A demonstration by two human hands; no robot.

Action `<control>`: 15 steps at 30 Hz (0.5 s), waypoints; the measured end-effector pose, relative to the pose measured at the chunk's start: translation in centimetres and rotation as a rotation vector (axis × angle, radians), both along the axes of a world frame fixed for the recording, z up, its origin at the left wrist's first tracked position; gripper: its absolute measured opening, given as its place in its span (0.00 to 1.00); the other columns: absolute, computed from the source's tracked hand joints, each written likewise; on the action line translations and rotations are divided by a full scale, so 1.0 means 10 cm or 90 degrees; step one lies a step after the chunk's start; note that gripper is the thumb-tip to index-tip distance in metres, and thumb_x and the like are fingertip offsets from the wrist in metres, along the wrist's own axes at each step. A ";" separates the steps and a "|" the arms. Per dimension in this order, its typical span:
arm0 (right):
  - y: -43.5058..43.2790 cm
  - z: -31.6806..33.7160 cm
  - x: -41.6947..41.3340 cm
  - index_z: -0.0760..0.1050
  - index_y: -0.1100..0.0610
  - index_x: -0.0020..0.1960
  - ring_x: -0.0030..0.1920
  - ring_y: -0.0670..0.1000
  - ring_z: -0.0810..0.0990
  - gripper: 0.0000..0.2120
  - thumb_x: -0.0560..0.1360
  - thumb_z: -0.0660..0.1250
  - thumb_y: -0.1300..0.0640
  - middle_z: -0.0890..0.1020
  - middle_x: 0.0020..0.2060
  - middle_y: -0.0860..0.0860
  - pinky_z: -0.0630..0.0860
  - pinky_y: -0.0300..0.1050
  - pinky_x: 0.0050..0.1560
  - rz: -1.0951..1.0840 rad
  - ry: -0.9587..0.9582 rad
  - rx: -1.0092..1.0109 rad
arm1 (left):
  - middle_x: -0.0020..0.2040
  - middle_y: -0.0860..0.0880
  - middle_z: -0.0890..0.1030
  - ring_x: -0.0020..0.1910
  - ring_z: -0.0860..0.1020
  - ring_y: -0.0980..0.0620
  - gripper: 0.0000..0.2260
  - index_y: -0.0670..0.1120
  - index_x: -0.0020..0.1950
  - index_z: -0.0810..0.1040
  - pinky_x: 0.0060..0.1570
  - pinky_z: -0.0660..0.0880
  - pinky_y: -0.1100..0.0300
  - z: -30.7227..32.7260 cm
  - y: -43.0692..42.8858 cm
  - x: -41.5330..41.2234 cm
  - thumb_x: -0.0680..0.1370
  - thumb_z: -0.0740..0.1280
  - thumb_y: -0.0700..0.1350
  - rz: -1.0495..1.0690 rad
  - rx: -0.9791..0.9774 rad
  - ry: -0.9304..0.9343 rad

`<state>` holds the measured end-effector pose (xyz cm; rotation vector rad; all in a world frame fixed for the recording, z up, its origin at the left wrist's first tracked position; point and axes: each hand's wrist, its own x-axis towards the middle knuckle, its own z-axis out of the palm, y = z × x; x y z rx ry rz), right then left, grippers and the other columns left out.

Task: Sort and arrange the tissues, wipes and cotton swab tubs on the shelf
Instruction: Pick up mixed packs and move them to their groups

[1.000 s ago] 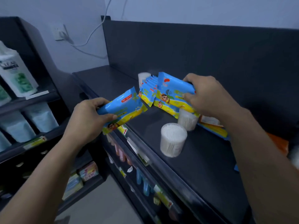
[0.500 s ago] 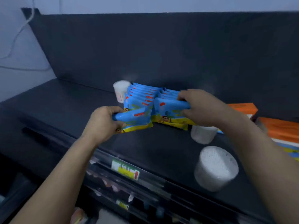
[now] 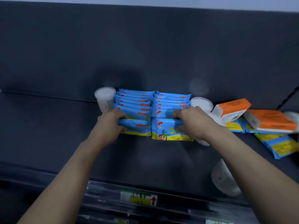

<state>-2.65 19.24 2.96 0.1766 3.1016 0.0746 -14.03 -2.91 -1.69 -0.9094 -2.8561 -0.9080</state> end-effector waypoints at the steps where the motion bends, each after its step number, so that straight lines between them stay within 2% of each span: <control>1: 0.00 -0.02 -0.04 0.73 0.50 0.57 0.57 0.56 0.76 0.12 0.74 0.64 0.57 0.79 0.54 0.52 0.68 0.48 0.56 0.001 -0.005 0.003 | 0.40 0.52 0.75 0.46 0.71 0.49 0.08 0.46 0.41 0.79 0.50 0.71 0.47 -0.03 0.00 -0.03 0.66 0.73 0.37 0.004 -0.002 0.010; 4: -0.01 -0.08 -0.13 0.73 0.50 0.57 0.57 0.57 0.76 0.13 0.74 0.62 0.58 0.79 0.55 0.53 0.69 0.48 0.55 0.010 -0.008 0.014 | 0.42 0.52 0.75 0.47 0.69 0.51 0.10 0.45 0.44 0.79 0.50 0.70 0.50 -0.07 -0.01 -0.08 0.66 0.74 0.37 -0.004 0.002 0.029; 8: -0.02 -0.13 -0.21 0.71 0.53 0.60 0.57 0.57 0.75 0.14 0.75 0.61 0.58 0.78 0.56 0.54 0.68 0.46 0.52 0.017 -0.007 0.046 | 0.47 0.51 0.73 0.51 0.68 0.49 0.15 0.45 0.48 0.76 0.54 0.69 0.48 -0.14 -0.01 -0.13 0.65 0.76 0.40 -0.014 -0.035 0.070; 11: -0.06 -0.18 -0.27 0.70 0.55 0.61 0.58 0.57 0.74 0.16 0.74 0.62 0.58 0.76 0.57 0.54 0.69 0.48 0.53 0.016 -0.007 0.081 | 0.52 0.48 0.73 0.55 0.68 0.47 0.18 0.45 0.52 0.74 0.54 0.67 0.50 -0.18 0.03 -0.16 0.66 0.76 0.43 -0.003 -0.096 0.098; 15: -0.11 -0.22 -0.33 0.68 0.59 0.60 0.58 0.57 0.73 0.16 0.73 0.62 0.61 0.76 0.56 0.56 0.69 0.49 0.57 -0.022 0.004 0.114 | 0.53 0.46 0.73 0.56 0.69 0.44 0.20 0.44 0.54 0.73 0.55 0.67 0.50 -0.20 0.07 -0.30 0.65 0.76 0.44 -0.017 -0.077 0.121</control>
